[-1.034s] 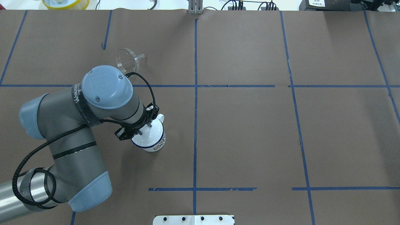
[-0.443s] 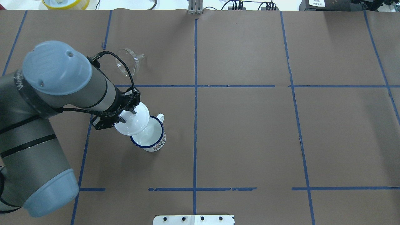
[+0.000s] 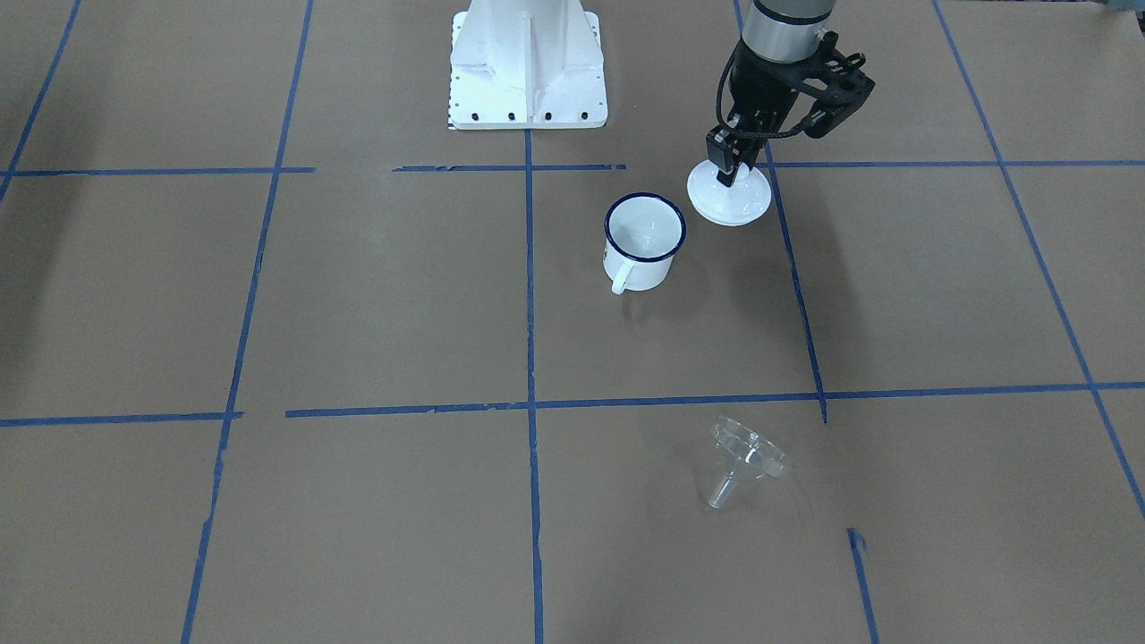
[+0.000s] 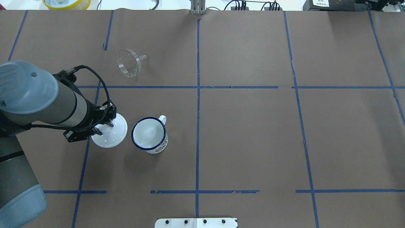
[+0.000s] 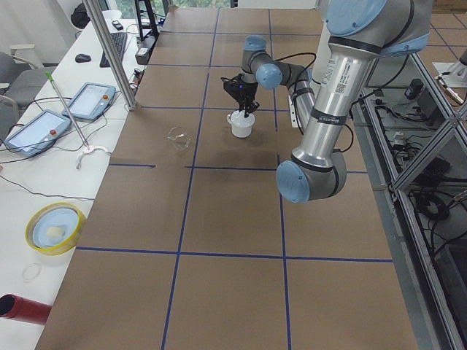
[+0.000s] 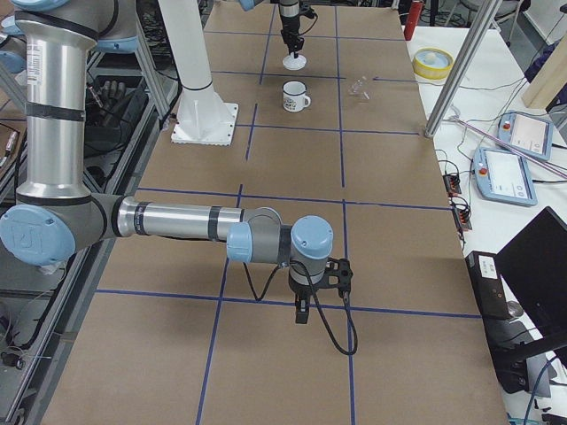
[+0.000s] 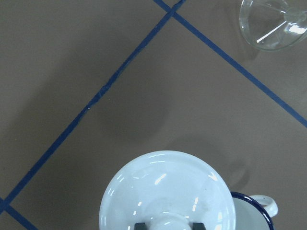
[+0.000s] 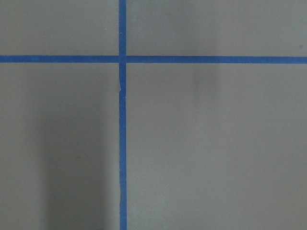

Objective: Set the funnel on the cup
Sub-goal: 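Lift the white lid off the mug and lower it beside the mug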

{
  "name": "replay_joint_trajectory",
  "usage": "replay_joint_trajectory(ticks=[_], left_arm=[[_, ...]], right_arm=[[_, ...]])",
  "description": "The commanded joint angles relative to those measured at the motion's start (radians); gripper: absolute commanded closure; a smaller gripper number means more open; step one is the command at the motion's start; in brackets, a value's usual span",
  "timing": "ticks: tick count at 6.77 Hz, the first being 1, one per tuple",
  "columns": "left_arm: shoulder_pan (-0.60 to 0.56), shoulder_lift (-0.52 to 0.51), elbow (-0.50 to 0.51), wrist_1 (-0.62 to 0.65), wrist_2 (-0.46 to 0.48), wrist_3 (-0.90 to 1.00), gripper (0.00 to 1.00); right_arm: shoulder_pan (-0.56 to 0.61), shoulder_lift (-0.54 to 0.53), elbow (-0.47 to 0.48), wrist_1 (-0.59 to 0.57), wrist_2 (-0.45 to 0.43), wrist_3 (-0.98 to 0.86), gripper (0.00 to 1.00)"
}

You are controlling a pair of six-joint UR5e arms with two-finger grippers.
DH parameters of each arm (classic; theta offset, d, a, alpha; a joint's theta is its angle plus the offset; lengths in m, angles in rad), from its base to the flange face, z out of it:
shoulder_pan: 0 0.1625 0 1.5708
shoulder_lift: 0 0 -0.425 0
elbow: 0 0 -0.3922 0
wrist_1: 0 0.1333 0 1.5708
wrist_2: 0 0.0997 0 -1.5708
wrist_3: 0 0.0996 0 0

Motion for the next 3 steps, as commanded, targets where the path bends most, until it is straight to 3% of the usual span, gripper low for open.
replay_joint_trajectory(ticks=[1,3], left_arm=[[0.001,0.048,0.131,-0.159,-0.001,0.020,1.00],[0.001,0.146,0.153,-0.237,-0.009,0.080,1.00]], right_arm=[[0.000,0.000,0.000,0.000,0.000,0.000,0.00],[0.000,0.000,0.000,0.000,0.000,0.000,0.00]])
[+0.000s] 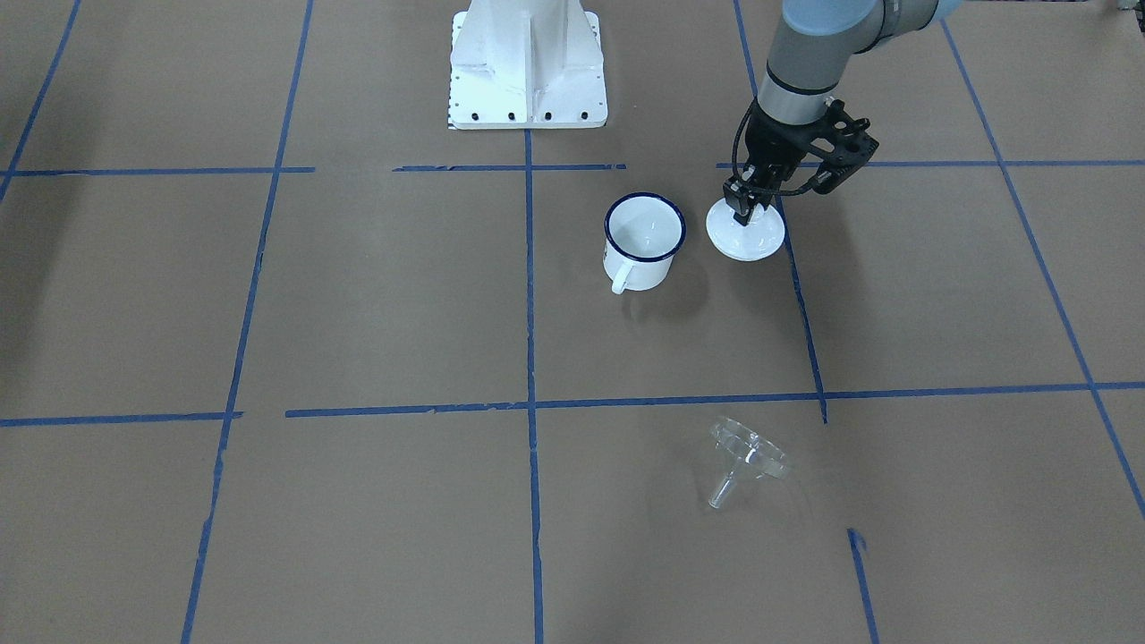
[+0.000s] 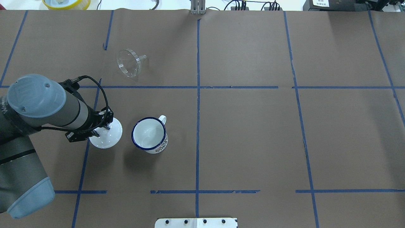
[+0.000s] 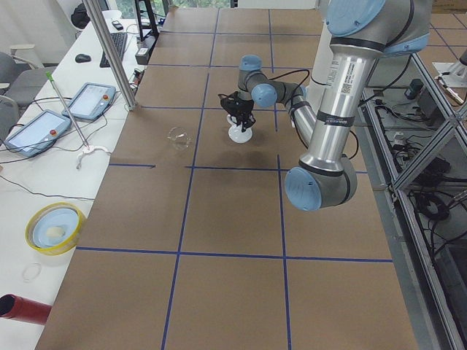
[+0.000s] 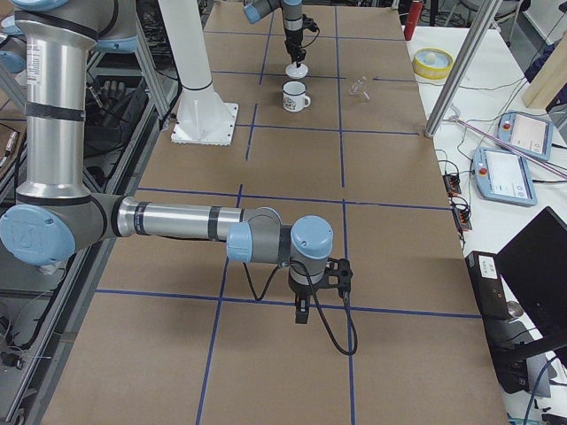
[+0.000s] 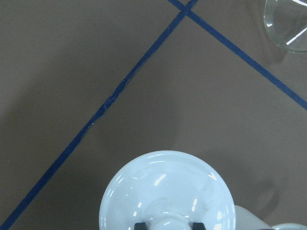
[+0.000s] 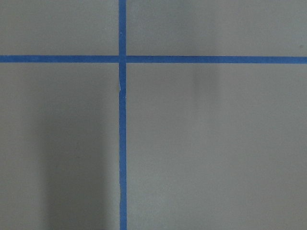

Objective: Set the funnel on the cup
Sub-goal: 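Lift the white lid off the mug and lower it beside the mug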

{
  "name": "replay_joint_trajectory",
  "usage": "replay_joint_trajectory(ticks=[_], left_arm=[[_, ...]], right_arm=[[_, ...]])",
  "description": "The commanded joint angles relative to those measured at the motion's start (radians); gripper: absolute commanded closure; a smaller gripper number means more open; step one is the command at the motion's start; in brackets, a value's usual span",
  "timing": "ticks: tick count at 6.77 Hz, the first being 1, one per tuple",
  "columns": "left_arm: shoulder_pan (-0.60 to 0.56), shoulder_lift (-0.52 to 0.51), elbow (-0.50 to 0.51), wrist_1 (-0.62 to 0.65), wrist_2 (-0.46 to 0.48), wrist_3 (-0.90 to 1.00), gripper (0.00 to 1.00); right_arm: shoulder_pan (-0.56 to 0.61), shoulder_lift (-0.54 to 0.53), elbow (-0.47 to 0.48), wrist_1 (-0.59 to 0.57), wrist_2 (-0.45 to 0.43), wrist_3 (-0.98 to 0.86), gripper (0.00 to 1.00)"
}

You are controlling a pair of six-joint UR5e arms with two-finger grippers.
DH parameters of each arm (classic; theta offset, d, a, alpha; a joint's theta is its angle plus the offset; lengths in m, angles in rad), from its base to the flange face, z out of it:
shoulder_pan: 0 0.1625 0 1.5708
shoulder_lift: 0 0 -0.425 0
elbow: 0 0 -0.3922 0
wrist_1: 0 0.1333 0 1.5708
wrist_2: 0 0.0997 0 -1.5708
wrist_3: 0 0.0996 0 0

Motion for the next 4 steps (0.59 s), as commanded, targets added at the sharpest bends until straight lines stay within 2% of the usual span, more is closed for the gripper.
replay_joint_trajectory(ticks=[1,2,4], left_arm=[[0.000,0.092,0.102,-0.210,-0.003,0.013,1.00],[0.003,0.091,0.149,-0.272,-0.008,-0.003,1.00],[0.006,0.085,0.136,-0.272,-0.011,-0.028,1.00]], right_arm=[[0.000,0.000,0.000,0.000,0.000,0.000,0.00],[0.000,0.000,0.002,0.000,0.000,0.000,0.00],[0.000,0.000,0.000,0.000,0.000,0.000,0.00]])
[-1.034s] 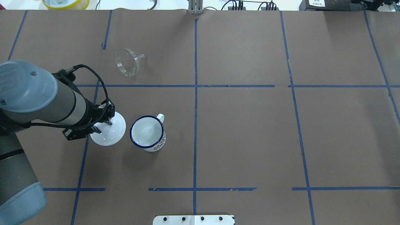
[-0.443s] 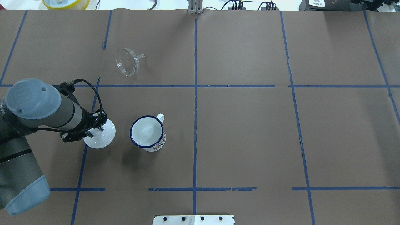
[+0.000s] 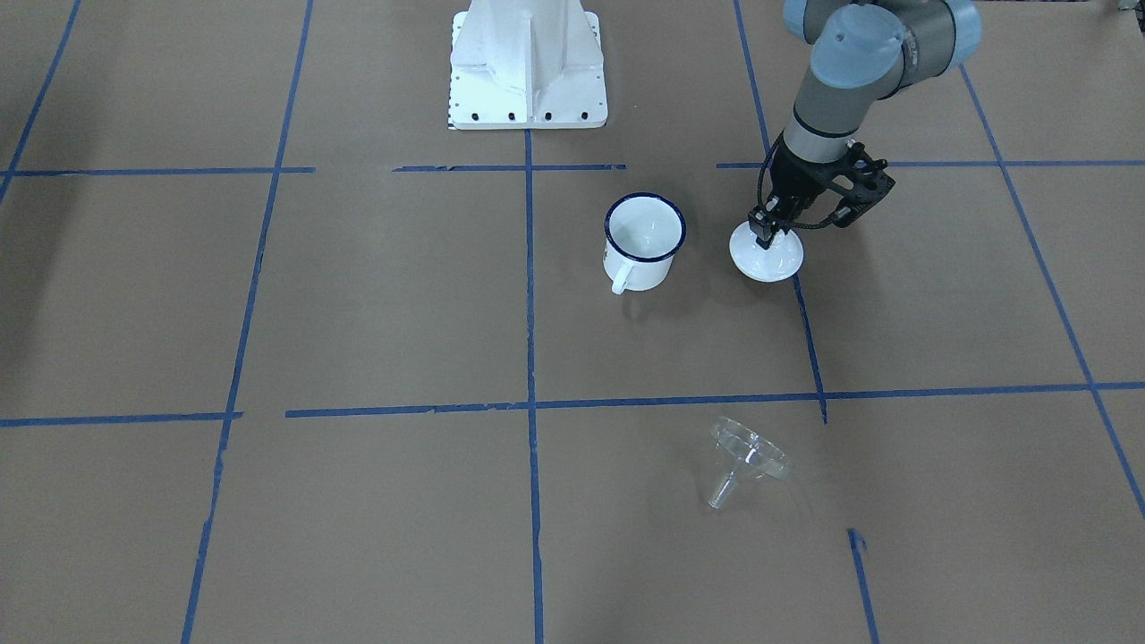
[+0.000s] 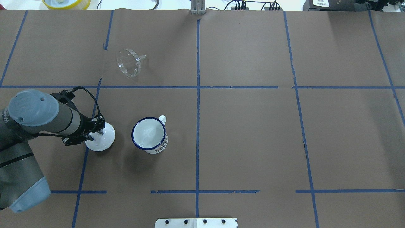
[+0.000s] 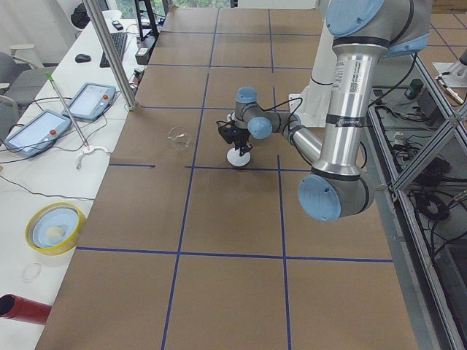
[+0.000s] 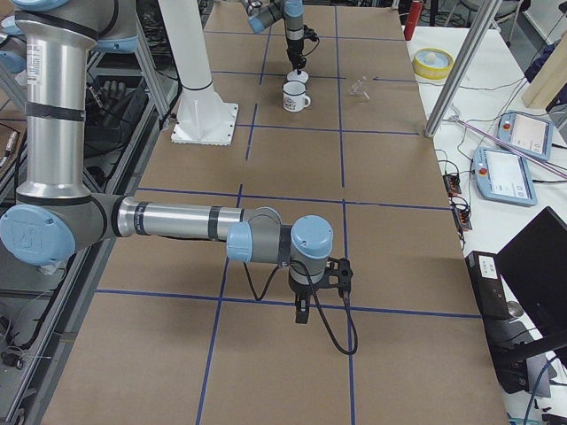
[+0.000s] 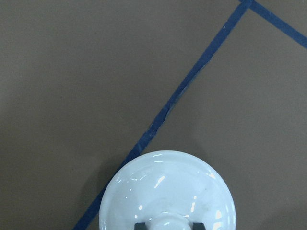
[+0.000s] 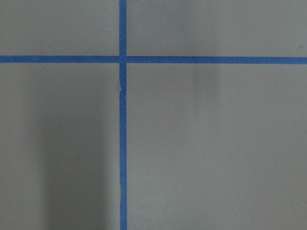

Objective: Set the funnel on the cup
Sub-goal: 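Lift the white lid off the mug and lower it beside the mug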

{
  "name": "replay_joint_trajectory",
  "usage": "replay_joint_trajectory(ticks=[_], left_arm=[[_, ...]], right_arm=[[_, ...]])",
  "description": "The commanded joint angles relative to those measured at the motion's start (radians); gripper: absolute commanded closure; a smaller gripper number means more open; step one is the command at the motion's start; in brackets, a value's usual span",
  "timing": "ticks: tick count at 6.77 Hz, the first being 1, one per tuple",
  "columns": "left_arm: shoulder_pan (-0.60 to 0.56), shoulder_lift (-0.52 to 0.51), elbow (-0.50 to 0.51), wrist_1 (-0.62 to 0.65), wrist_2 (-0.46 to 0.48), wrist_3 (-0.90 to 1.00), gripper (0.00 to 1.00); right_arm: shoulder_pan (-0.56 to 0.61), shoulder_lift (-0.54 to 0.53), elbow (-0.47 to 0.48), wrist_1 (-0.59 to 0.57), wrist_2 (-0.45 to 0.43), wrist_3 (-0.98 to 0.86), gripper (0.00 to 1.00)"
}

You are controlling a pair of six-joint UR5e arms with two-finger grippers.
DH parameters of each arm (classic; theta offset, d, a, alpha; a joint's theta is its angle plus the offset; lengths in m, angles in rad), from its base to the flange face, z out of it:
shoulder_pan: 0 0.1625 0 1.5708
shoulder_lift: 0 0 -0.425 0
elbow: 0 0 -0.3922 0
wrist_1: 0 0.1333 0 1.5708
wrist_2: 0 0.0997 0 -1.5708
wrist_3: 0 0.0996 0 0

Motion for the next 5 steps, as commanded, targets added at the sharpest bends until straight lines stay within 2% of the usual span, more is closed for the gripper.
replay_joint_trajectory(ticks=[1,3,4,5], left_arm=[[0.002,-0.001,-0.009,-0.004,-0.020,-0.029,1.00],[0.026,-0.001,-0.012,0.003,-0.029,-0.043,1.00],[0.048,-0.001,-0.017,0.016,-0.029,-0.064,0.96],[0.065,-0.001,-0.015,0.017,-0.028,-0.064,0.33]], right_arm=[[0.000,0.000,0.001,0.000,0.000,0.000,0.00],[0.000,0.000,0.001,0.000,0.000,0.000,0.00],[0.000,0.000,0.001,0.000,0.000,0.000,0.00],[0.000,0.000,0.001,0.000,0.000,0.000,0.00]])
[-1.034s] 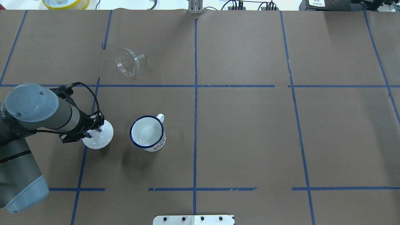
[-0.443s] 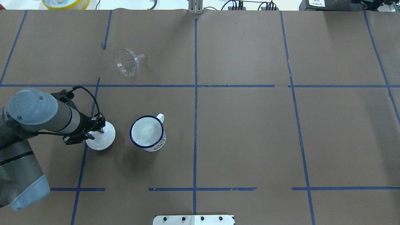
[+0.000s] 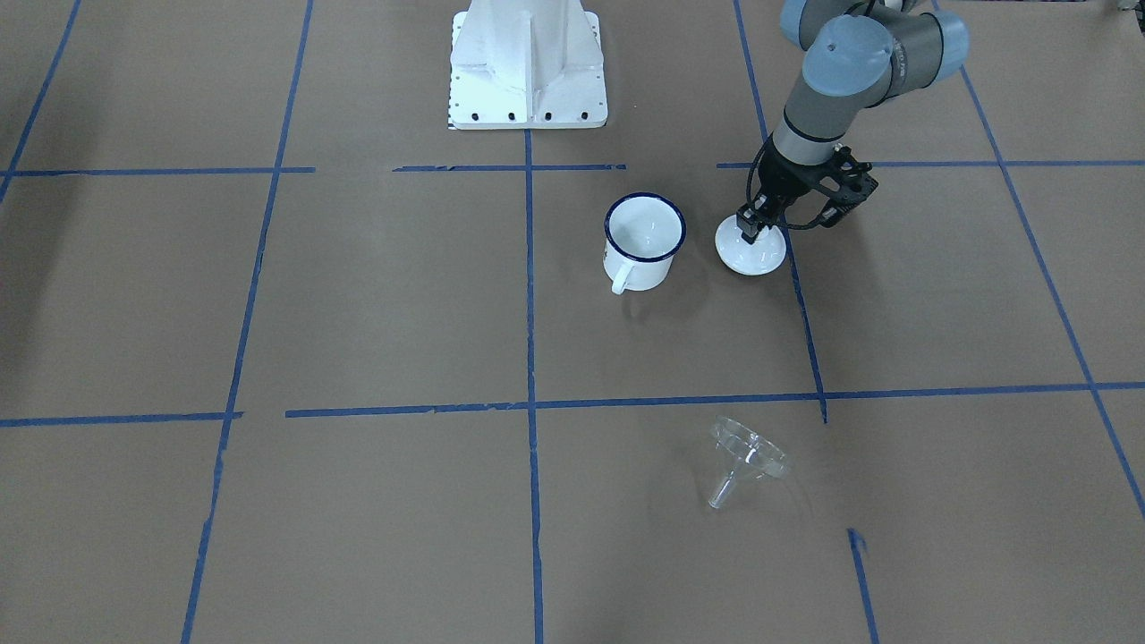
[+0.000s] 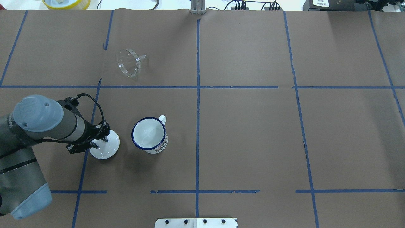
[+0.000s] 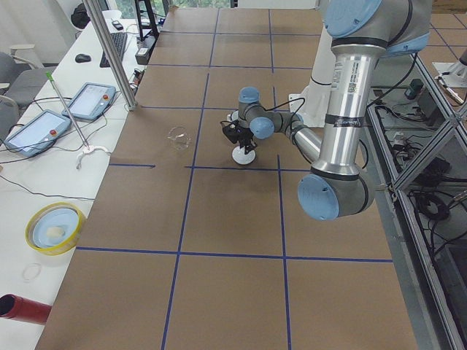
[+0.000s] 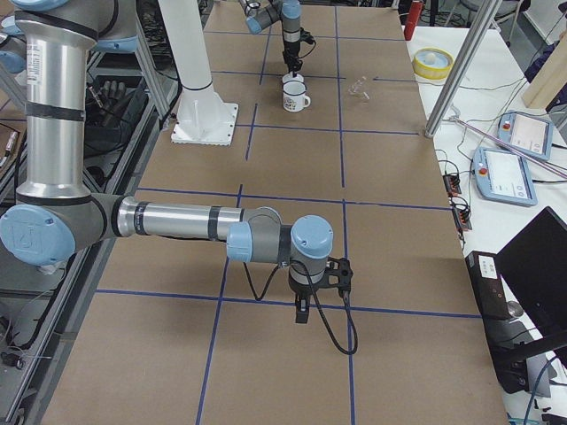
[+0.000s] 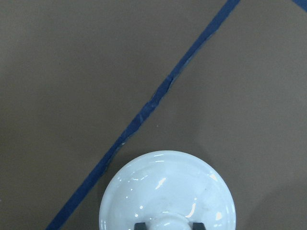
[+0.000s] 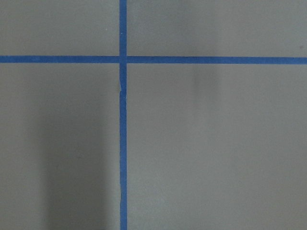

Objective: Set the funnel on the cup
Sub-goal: 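Lift the white lid off the mug and lower it beside the mug, then release the lid and move the left gripper to the glass funnel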

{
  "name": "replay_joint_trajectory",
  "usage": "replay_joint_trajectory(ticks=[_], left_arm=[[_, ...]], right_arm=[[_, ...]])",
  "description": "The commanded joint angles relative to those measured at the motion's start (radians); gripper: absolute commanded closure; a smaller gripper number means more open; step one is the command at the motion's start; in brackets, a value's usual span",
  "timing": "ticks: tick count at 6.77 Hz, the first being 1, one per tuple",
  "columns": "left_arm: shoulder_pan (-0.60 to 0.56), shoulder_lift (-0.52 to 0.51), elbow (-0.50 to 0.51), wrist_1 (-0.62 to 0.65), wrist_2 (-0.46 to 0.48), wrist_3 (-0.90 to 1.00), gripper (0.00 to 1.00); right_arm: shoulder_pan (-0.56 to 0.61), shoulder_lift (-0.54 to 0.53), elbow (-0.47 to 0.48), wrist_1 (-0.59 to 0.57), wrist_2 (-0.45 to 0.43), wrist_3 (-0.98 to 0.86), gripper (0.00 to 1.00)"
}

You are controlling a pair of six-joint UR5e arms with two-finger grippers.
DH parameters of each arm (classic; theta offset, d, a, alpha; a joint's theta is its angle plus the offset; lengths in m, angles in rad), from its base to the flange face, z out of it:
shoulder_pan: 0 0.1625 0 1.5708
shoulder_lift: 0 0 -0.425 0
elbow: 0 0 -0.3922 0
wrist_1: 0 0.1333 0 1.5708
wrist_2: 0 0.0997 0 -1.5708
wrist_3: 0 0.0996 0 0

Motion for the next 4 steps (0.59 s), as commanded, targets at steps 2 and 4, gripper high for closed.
replay_joint_trajectory(ticks=[2,4], left_arm=[[0.005,0.005,-0.019,0.007,0.004,-0.008,0.00],[-0.146,-0.021,-0.019,-0.013,0.005,-0.021,0.00]], right_arm=[[0.000,0.000,0.000,0.000,0.000,0.000,0.00],[0.000,0.000,0.000,0.000,0.000,0.000,0.00]])
